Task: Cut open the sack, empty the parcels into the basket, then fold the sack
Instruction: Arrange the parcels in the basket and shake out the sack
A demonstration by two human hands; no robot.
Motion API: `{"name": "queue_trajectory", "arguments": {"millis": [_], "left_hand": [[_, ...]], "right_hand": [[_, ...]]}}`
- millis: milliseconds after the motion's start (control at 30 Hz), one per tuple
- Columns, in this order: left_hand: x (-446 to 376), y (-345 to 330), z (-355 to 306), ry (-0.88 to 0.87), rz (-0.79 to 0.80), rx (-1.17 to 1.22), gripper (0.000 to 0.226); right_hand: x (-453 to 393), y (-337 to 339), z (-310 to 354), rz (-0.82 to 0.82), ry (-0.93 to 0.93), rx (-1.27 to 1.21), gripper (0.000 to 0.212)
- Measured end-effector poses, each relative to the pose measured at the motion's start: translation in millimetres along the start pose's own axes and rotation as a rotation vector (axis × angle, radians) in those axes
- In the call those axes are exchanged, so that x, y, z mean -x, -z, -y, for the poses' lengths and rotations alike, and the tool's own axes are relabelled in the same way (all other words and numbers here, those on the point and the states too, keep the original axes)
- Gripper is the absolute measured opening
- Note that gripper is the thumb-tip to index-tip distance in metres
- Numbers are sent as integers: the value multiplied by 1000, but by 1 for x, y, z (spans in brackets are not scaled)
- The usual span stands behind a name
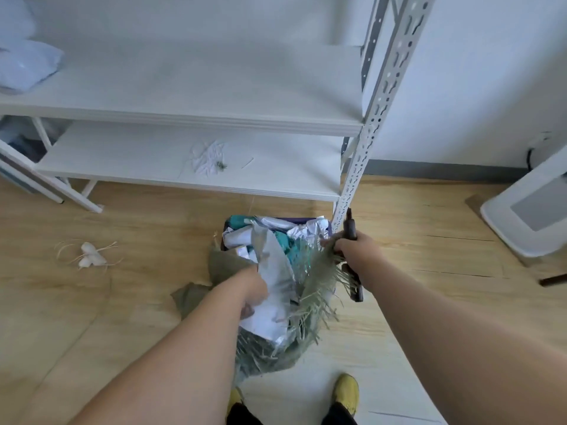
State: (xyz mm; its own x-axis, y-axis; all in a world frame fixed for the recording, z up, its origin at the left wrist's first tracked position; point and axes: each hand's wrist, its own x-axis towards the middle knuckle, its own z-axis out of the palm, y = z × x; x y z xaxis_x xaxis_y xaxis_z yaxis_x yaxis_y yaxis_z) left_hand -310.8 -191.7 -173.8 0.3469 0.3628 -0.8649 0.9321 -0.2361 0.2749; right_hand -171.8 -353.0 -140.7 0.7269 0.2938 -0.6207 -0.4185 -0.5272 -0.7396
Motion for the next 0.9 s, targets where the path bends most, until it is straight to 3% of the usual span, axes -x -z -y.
{"name": "queue_trajectory", "arguments": {"millis": [33, 100, 167, 300, 433, 467, 533, 667, 733, 833, 900], "left_hand": [[1, -14, -7, -13, 109, -120, 23], [6, -36, -25, -80, 241, -249, 51], [13, -49, -41, -112, 360, -154, 61], [13, -59, -79, -217, 817, 241, 33], [22, -82, -127, -269, 873, 241, 24], [22, -89, -136, -267, 849, 255, 22], [9, -96, -141, -253, 648, 343, 20], [-23, -80, -136, -147, -47, 624, 42], [-27, -64, -133, -94, -279, 735, 52], [-28, -50, -135, -64, -444, 1208, 51], [-25, -42, -138, -59, -379, 1558, 45]], "right_hand": [[-3, 7, -3, 33, -21, -24, 24], [-8, 23, -13, 41, -56, 6, 25], [-15, 40, -21, -33, -62, 83, 20], [-29, 75, -16, -321, 9, 63, 14], [-39, 105, -6, -573, 23, 93, 23], [-43, 112, -6, -574, -11, 139, 26], [-49, 123, -10, -477, -113, 240, 29], [-54, 124, -21, -220, -169, 249, 24], [-55, 115, -19, -139, -154, 226, 18], [-59, 105, -7, -101, -131, 265, 10], [-57, 100, 3, -40, -170, 271, 9]]}}
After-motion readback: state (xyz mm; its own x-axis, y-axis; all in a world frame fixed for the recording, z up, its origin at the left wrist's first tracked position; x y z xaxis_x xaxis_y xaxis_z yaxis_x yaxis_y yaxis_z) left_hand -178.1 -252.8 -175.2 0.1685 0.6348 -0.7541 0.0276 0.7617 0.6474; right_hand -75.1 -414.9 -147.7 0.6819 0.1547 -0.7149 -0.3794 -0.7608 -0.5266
